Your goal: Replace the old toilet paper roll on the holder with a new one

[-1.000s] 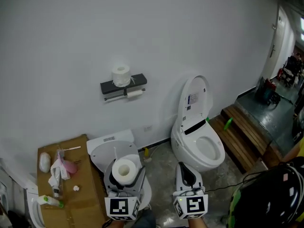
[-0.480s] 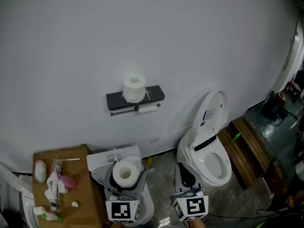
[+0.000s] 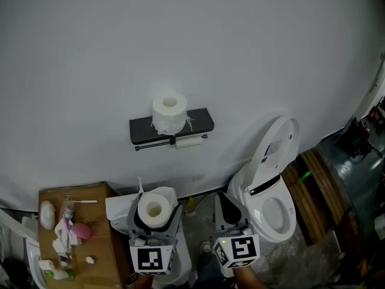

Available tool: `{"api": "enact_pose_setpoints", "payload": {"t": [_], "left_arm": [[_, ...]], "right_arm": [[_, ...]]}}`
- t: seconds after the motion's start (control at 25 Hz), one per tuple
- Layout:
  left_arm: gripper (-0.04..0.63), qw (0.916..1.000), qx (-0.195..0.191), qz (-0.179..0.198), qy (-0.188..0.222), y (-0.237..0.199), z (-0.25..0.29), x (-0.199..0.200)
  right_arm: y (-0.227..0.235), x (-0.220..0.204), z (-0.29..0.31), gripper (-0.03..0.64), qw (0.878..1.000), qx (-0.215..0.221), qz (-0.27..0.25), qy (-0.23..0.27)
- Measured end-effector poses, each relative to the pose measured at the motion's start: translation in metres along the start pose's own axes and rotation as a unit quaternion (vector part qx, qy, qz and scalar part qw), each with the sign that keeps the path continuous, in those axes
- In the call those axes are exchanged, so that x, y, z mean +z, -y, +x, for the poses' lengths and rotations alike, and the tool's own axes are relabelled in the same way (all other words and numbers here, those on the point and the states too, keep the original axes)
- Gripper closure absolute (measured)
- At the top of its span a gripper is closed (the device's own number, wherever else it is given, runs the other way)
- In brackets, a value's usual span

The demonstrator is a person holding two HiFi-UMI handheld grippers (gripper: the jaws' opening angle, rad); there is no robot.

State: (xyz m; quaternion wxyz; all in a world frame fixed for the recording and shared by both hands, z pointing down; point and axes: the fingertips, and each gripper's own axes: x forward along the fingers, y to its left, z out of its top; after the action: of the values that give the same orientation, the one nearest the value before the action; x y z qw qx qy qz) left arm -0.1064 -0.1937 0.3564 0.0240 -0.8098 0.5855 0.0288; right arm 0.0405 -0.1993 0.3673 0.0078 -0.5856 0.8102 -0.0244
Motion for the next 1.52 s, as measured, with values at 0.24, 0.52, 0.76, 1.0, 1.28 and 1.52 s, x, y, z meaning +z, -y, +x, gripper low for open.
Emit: {"api": "enact_pose_setpoints", "payload": {"t": [0.24, 0.52, 0.76, 1.0, 1.28, 1.52], "left_arm": [[0.155, 0.9996, 0.027, -0.002, 0.009, 0.006, 0.056, -0.01], [0.155, 0.9982, 0.058, 0.013, -0.009, 0.012, 0.103, -0.023], [0.155, 0.9975, 0.07, -0.003, -0.002, 0.011, 0.118, -0.024], [0.155, 0.9965, 0.081, 0.017, -0.001, 0.001, 0.121, -0.027], [0.155, 0.9953, 0.094, 0.024, -0.009, -0.003, 0.124, -0.026], [0.155, 0.9955, 0.093, 0.008, -0.017, 0.0, 0.125, -0.032]], "right_arm": [[0.034, -0.007, 0.063, 0.6, 0.999, 0.04, 0.009, -0.008], [0.059, -0.026, 0.113, 0.6, 0.995, 0.078, 0.047, -0.033], [0.064, -0.053, 0.148, 0.598, 0.965, 0.117, 0.226, -0.063], [0.063, -0.081, 0.18, 0.589, 0.894, 0.142, 0.42, -0.065], [0.06, -0.089, 0.213, 0.43, 0.825, 0.149, 0.544, -0.028], [0.064, -0.107, 0.24, 0.385, 0.766, 0.121, 0.631, -0.007]]}}
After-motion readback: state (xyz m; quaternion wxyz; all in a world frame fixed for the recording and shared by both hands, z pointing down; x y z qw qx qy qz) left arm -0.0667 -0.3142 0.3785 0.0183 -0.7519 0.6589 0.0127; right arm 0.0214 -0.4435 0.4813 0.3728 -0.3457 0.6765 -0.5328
